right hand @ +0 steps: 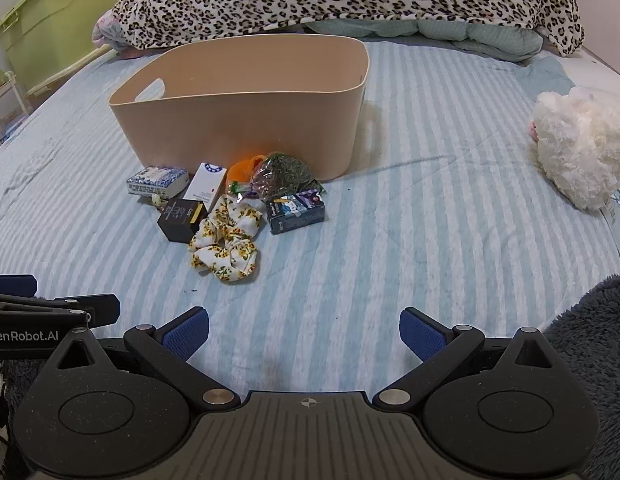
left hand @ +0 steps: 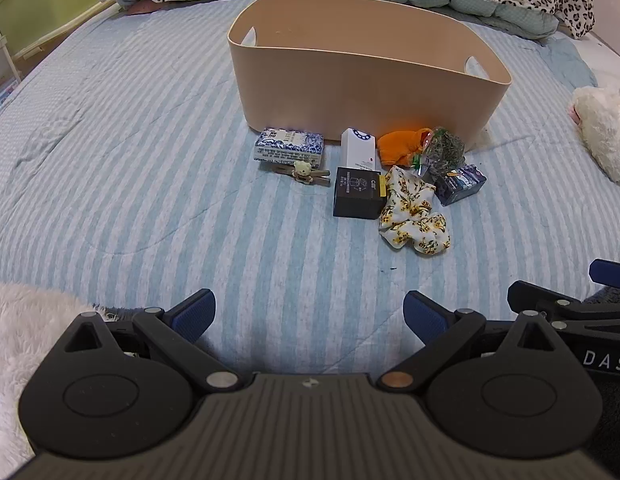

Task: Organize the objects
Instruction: 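Move both tools toward the pile of items beside the beige basket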

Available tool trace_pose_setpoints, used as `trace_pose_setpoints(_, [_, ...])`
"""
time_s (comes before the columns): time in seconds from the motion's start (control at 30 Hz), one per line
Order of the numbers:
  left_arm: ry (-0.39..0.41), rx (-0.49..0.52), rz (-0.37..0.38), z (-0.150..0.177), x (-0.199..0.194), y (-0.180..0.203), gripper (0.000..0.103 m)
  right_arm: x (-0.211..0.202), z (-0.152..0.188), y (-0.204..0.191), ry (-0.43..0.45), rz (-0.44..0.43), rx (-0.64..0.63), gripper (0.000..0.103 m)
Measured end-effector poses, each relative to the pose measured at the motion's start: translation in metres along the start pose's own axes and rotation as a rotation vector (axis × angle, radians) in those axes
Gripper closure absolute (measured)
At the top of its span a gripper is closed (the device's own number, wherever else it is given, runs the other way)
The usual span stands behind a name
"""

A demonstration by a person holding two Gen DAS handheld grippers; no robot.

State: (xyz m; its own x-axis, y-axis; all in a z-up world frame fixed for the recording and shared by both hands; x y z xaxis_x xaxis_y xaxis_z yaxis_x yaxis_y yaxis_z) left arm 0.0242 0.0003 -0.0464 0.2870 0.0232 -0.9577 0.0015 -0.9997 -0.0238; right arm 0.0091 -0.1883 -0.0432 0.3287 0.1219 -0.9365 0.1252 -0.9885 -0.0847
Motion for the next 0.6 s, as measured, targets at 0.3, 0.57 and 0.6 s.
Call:
trace_pose_setpoints(0.3, [0.001, 0.001, 0.001, 0.0002, -0.0006, 0.0000, 0.003, 0.0008, 0.0004, -0.0002, -0.002, 0.000, 0.000, 0.000])
trace_pose_setpoints(0.57, [0.003, -0.003, 0.004, -0.0004, -0.0008, -0.0008, 0.003, 0.0006, 0.0004, 0.0000, -0.001, 0.000, 0.000, 0.000])
trace_pose_setpoints(0.6, [0.003, -0.004, 0.004, -0.0007, -0.0008, -0.0014, 0.003, 0.0009, 0.0002, 0.0003, -0.001, 0.000, 0.000, 0.000])
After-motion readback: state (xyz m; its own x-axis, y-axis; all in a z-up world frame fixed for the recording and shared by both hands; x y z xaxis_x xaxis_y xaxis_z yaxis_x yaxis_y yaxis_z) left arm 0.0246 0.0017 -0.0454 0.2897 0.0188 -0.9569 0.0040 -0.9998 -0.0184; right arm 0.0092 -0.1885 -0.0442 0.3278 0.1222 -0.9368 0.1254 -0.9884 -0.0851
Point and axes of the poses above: each gripper's, at about its wrist camera, not at the fingertips, and x roughly the way its jaws point, y to its right, z to its underside, the point moved 5 cm from there along x, roughly the way its jaws point, and after that the axes turned 15 degrees about -y, right-handed, at the moved point
